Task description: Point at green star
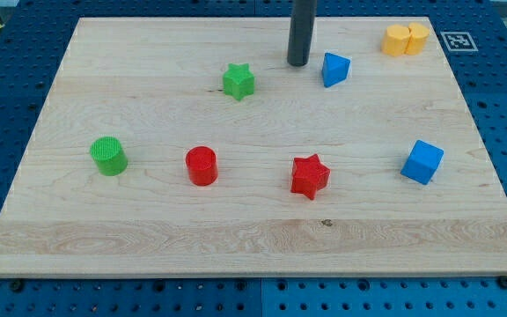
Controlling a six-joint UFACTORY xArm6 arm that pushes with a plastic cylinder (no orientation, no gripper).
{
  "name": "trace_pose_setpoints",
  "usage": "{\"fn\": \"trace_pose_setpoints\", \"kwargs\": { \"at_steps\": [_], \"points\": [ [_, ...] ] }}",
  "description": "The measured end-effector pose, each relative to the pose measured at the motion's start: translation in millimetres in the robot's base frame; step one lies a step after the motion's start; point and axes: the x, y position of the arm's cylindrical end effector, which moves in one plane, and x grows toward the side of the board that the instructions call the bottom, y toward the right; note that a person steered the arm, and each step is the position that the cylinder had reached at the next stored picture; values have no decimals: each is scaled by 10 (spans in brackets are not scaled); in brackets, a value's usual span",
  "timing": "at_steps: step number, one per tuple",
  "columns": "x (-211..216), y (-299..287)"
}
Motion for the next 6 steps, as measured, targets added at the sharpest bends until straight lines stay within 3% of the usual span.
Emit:
{"fn": "trace_pose_setpoints", "kwargs": {
  "at_steps": [1,6],
  "points": [
    [338,-109],
    [418,-598]
  ]
}}
